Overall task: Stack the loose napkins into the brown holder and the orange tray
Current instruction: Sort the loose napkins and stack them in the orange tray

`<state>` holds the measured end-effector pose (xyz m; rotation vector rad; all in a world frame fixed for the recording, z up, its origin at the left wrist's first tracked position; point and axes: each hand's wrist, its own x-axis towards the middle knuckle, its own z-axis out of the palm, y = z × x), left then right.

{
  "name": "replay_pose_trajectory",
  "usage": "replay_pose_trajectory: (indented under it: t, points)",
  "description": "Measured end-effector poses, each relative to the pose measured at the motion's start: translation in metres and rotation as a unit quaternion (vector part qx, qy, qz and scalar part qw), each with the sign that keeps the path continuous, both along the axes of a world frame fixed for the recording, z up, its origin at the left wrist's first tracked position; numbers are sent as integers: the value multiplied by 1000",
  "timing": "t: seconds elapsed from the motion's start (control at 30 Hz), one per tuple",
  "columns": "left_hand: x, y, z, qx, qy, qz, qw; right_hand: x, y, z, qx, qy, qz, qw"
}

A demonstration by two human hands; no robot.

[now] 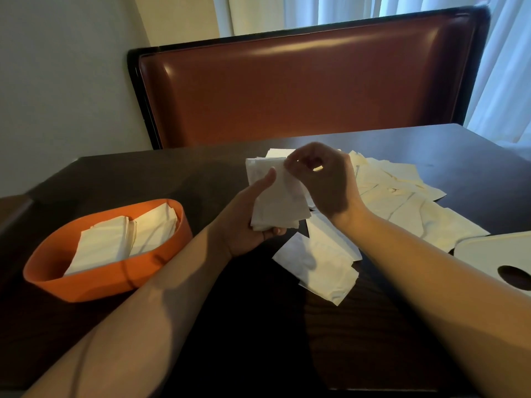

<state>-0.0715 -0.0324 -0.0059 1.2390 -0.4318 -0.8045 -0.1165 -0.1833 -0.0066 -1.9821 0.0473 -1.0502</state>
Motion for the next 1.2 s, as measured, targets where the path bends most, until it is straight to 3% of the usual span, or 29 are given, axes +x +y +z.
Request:
replay_pose_trajectory:
  t: [0.1,0.23,0.37,0.43,0.53,0.77,0.87,1.07,1.2]
  points:
    - [0,-2,1,-5,12,24,1000,-2,-1,5,15,-10,0,1000]
    - [4,-3,2,-38,35,53,997,-9,-7,15,167,54,108,979]
    - [3,-3,2,-39,35,74,996,-4,-8,12,152,108,46,981]
    - [4,-2,3,-53,44,92,993,-2,-17,8,34,224,12,974]
    - [6,0,4,-78,56,132,987,-7,-32,10,-183,394,14,900]
    - [9,0,1,-77,48,139,986,-21,-39,22,-290,541,45,788]
    - [9,0,1,-76,53,127,988,-19,-42,19,-292,520,95,797]
    - [13,-1,-1,-70,64,113,989,-14,-40,14,-235,366,107,894]
    - [17,0,-4,-55,50,140,987,-14,-39,22,-200,320,96,921]
